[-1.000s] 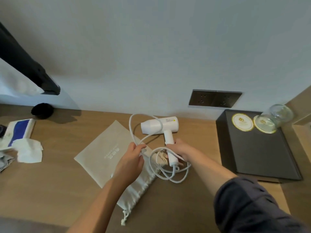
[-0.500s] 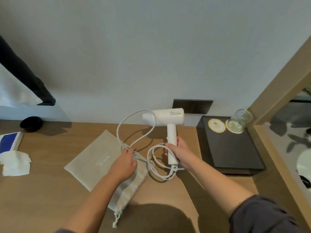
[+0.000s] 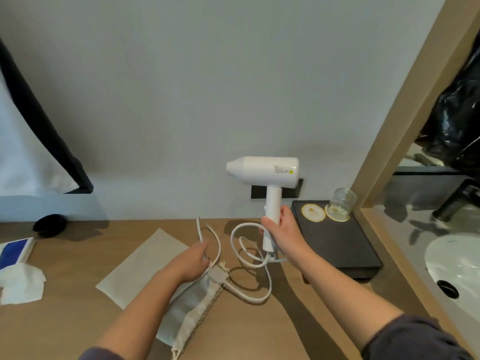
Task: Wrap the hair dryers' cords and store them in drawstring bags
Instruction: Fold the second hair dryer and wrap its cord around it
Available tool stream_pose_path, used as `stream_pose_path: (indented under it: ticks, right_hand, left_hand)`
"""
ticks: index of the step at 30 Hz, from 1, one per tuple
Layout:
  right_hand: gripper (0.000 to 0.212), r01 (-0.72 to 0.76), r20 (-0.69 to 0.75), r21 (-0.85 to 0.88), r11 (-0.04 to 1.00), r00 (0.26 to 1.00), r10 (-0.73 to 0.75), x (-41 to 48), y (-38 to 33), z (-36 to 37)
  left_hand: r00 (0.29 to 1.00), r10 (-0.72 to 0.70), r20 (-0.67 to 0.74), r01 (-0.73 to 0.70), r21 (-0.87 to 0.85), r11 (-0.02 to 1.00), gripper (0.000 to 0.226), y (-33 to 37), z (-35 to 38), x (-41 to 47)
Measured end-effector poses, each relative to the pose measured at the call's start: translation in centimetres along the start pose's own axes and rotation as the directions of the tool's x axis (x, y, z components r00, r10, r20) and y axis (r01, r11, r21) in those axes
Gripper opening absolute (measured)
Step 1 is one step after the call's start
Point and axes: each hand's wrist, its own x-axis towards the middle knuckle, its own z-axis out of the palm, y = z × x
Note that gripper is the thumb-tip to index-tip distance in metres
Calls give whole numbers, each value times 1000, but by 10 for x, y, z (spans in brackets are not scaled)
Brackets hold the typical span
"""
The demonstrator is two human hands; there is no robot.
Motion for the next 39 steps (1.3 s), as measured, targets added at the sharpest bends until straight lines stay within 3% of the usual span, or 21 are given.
stream_pose_path:
  ticks: [10, 13, 15, 17, 19, 21, 23, 26, 29, 32, 36, 39]
  right_hand:
    - [42, 168, -10, -13, 986, 986, -168, -4, -32, -8]
    - [40, 197, -8, -16, 980, 980, -197, -4, -39, -7]
    - [39, 216, -17, -7, 976, 976, -216, -3, -43, -5]
    - [39, 233, -22, -2, 972, 972, -233, 0, -47, -4]
    - [38, 234, -20, 18, 972, 972, -234, 2, -51, -3]
    - [36, 224, -24, 80, 971, 975, -222, 3, -56, -5]
    - [33, 217, -57, 153, 964, 976, -211, 7, -60, -10]
    - [31, 225, -135, 235, 946, 971, -197, 16, -64, -21]
    - [31, 230, -199, 332, 915, 965, -171, 25, -67, -31]
    - [33, 253, -239, 358, 899, 955, -174, 31, -68, -40]
    - [33, 267, -231, 299, 916, 952, -202, 31, -69, -49]
    - [32, 278, -165, 271, 922, 957, -240, 25, -71, -49]
  left_hand:
    - [998, 50, 32, -53, 97, 994, 55, 21, -22, -6]
    - [987, 129, -91, -137, -81, 987, 49, 35, -35, -9]
    - [960, 201, -196, -245, -235, 941, 39, 51, -44, -12]
    - [921, 255, -293, -338, -283, 898, 23, 66, -51, -16]
    - [869, 306, -388, -419, -250, 873, 13, 76, -57, -18]
    - [827, 360, -432, -480, -210, 852, 27, 76, -60, -17]
    - [795, 433, -425, -525, -125, 842, 34, 69, -59, -18]
    - [732, 570, -373, -568, 127, 813, 25, 54, -56, -19]
    - [779, 583, -233, -486, 364, 795, 28, 43, -53, -19]
    - [855, 498, -144, -396, 439, 806, 40, 34, -48, -16]
    - [929, 357, -100, -293, 393, 872, 65, 24, -44, -10]
    - [951, 287, -114, -256, 229, 939, 64, 24, -43, 1]
